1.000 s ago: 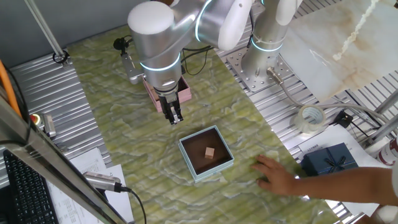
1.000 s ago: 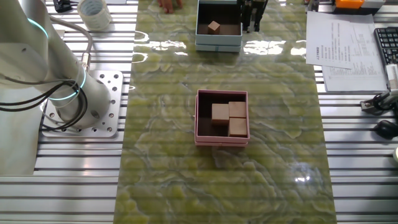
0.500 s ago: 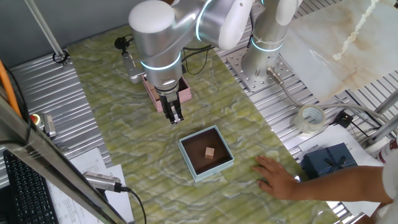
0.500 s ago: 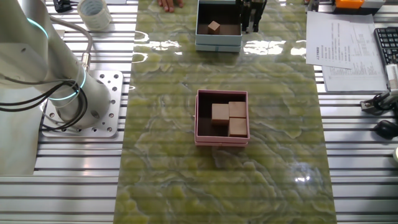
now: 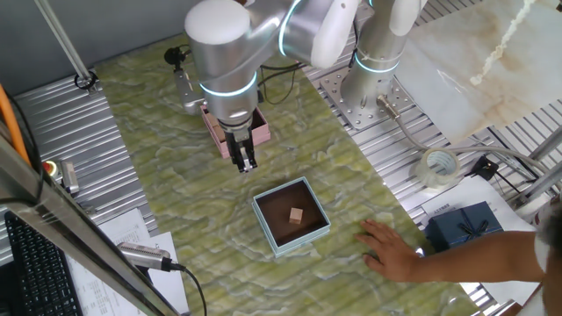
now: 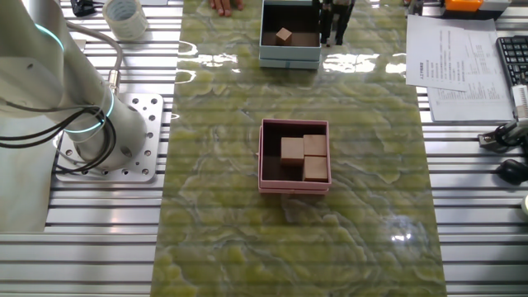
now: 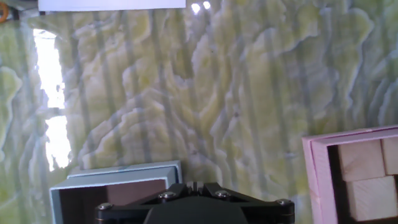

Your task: Move an object from one box to another

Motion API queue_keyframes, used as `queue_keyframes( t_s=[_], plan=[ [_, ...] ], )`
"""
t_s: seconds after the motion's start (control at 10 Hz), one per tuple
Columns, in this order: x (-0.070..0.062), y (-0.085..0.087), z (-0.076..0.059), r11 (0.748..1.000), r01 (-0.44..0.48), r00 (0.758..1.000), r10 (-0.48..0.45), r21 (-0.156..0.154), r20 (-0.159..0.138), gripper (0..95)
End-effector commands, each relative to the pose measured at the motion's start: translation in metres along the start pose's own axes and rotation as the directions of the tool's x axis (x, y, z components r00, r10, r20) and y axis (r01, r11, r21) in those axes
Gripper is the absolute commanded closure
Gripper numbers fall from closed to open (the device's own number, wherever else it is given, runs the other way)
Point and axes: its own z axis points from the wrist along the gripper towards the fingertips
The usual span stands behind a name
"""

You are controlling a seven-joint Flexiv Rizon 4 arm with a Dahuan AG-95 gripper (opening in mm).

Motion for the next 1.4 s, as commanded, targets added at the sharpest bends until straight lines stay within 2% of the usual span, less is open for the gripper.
queue_keyframes(
  t_s=[0.1,0.4,0.6,0.7,0.8,1.1,1.2,1.3,1.4],
  plan=[
    [-0.002,-0.008,-0.001,0.997,0.077,0.997,-0.077,-0.008,-0.006,95.0],
    [-0.008,-0.017,-0.004,0.994,0.109,0.994,-0.109,-0.009,0.002,95.0],
    [-0.010,-0.019,0.001,0.993,0.120,0.993,-0.120,-0.005,0.002,95.0],
    [-0.011,-0.025,0.004,0.987,0.158,0.987,-0.158,-0.005,-0.003,95.0],
    [-0.010,-0.032,0.004,0.982,0.188,0.982,-0.188,-0.009,-0.020,95.0],
    [-0.008,-0.052,-0.001,0.979,0.203,0.979,-0.203,-0.006,-0.027,95.0],
    [-0.007,-0.057,-0.002,0.979,0.204,0.979,-0.204,-0.005,-0.026,76.0],
    [-0.006,-0.063,-0.004,0.978,0.207,0.978,-0.207,-0.003,-0.024,76.0],
    [-0.004,-0.069,-0.005,0.977,0.214,0.976,-0.214,-0.005,-0.025,95.0]
  ],
)
